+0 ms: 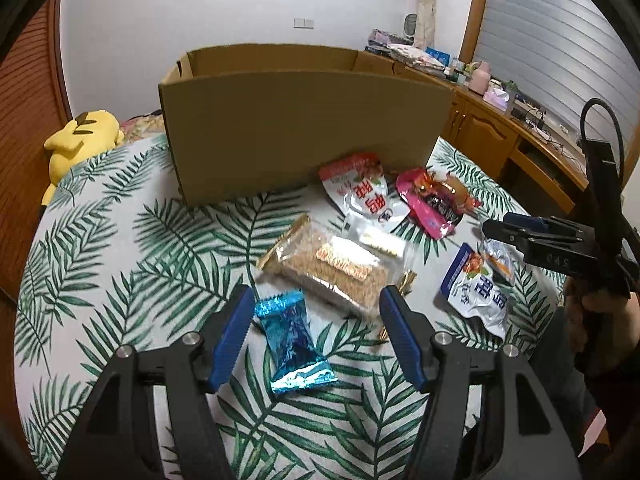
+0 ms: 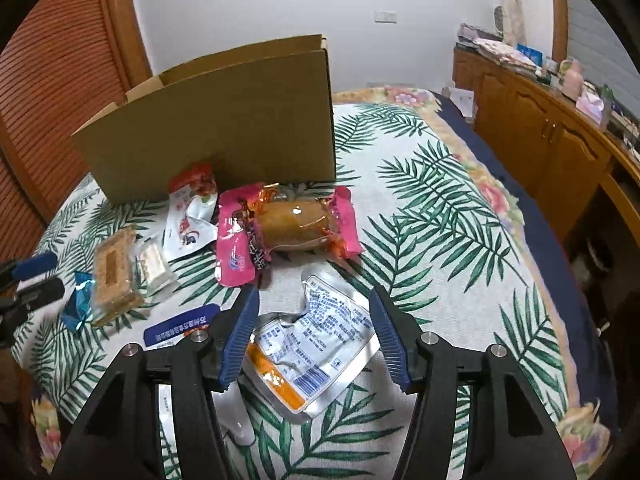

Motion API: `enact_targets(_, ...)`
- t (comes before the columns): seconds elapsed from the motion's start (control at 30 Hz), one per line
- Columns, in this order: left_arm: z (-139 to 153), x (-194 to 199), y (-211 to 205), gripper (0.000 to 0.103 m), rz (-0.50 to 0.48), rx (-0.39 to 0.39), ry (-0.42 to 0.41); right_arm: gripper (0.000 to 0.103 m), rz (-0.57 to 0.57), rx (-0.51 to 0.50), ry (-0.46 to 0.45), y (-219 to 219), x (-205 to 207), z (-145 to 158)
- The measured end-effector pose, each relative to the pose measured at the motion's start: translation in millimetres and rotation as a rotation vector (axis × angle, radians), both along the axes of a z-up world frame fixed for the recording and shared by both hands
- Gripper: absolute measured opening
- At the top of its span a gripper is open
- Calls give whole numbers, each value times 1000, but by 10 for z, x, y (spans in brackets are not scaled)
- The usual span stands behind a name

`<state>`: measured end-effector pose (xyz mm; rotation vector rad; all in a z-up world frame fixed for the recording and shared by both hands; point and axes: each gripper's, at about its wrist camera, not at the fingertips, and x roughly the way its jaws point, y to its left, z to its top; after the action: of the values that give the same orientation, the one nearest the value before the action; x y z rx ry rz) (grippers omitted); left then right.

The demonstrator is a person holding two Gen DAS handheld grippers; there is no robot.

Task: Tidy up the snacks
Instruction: 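Withdraw both tools from the box back toward the remaining snacks, then grasp the blue candy with left gripper while right grasps the silver pouch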

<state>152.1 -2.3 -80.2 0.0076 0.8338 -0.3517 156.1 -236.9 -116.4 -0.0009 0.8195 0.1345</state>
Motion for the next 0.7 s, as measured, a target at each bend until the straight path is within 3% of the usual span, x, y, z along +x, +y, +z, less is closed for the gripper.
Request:
enact_targets(0.2,-124,14,13,65,9,0,27,62,-7,-46,22,-37,-33,-105)
enact_targets(0.7,-277,46,64,65,39,3,42,71,-5,-22,20,-122,-87,-173)
